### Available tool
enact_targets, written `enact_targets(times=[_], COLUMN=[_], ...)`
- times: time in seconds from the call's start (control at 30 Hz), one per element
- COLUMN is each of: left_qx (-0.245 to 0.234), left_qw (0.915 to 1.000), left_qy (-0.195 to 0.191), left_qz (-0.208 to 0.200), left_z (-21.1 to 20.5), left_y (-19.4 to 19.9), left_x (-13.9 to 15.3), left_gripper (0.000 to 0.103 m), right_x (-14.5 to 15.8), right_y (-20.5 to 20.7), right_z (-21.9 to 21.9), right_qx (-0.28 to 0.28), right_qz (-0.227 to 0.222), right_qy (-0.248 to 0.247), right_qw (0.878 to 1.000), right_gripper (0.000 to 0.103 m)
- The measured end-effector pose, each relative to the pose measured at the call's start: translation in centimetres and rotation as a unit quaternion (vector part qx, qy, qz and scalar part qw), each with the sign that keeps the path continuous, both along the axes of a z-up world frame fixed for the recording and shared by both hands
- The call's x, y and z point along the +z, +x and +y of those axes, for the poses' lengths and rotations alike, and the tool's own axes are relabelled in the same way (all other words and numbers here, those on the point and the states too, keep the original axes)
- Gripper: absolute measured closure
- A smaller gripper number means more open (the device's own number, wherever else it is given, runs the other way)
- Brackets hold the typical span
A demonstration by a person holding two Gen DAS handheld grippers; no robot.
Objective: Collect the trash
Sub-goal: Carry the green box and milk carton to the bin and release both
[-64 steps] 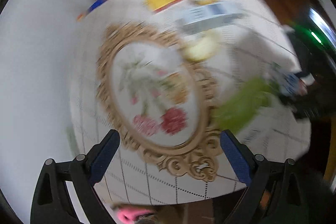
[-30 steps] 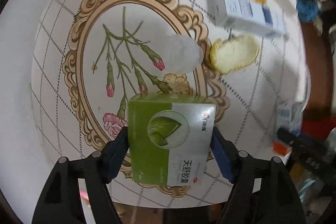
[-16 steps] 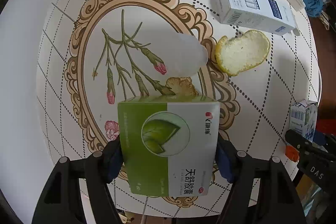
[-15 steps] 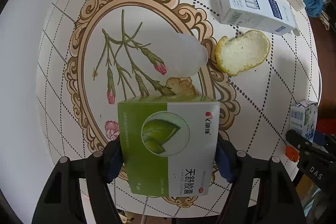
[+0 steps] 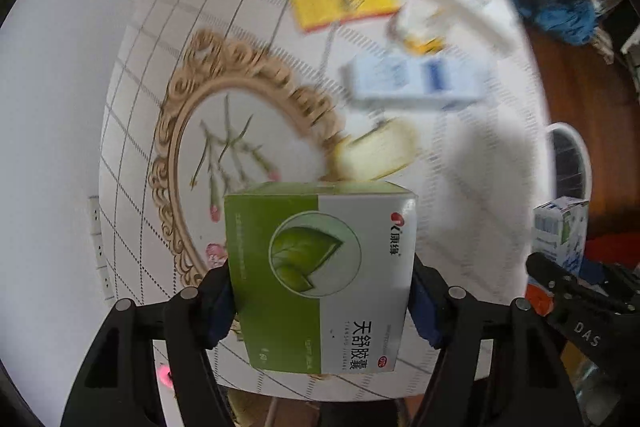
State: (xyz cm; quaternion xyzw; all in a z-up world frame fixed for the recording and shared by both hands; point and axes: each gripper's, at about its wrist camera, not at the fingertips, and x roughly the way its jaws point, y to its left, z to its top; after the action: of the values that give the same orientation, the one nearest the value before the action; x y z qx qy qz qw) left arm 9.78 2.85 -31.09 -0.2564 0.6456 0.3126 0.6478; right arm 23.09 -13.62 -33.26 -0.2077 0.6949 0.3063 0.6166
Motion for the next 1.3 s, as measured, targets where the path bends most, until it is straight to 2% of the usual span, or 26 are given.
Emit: enact_targets(times=[0.1,0.2,0.27,0.37,0.53,0.77,1.1,1.3], left_qx=[-0.018,-0.048,-0.073,-0.110,-0.171,-0.238,-0.265,-0.262], left_qw=[0.9994,0.9971,0.9942,0.9888,0.9781,0.9650,0.9588,0.9589], left_qy=[0.002,-0.001,-0.008,-0.019,-0.033,-0.046,-0.069,-0.085], left_qz=[-0.030,-0.060,-0.079,-0.099,-0.114,-0.101,-0.076,-0.067], left_z=[-2.1,-4.6,-6.4,-9.4,-14.3,-19.8,-21.9,-22.6], left_y=[2.9,6.5,9.7,14.5,22.6,30.6,34.3,35.2], left_x=[3.5,6.0,7.1,7.6,5.5,0.5,-3.8,-5.2], left_gripper=[0.035,0.035,0.035,0.035,0.035,0.035,0.034,0.030], right_x=[2.7,5.9,7.1,7.3,4.7,-1.2,-9.2,-11.4], right_y=[2.4,6.3,8.7,12.0,17.8,24.0,28.1,28.9], right_z=[-2.7,-7.2,-10.2,-14.0,-20.1,-25.2,-27.9,-28.0], right_qx=[-0.025,-0.067,-0.095,-0.129,-0.188,-0.251,-0.301,-0.311], right_qz=[-0.004,-0.014,-0.023,-0.035,-0.043,-0.031,0.017,0.039], right_qy=[0.015,0.024,0.025,0.021,0.007,0.009,0.024,0.035], right_qw=[1.000,0.997,0.995,0.991,0.981,0.967,0.953,0.949], right_gripper=[0.047,0.047,0.047,0.047,0.047,0.047,0.047,0.046])
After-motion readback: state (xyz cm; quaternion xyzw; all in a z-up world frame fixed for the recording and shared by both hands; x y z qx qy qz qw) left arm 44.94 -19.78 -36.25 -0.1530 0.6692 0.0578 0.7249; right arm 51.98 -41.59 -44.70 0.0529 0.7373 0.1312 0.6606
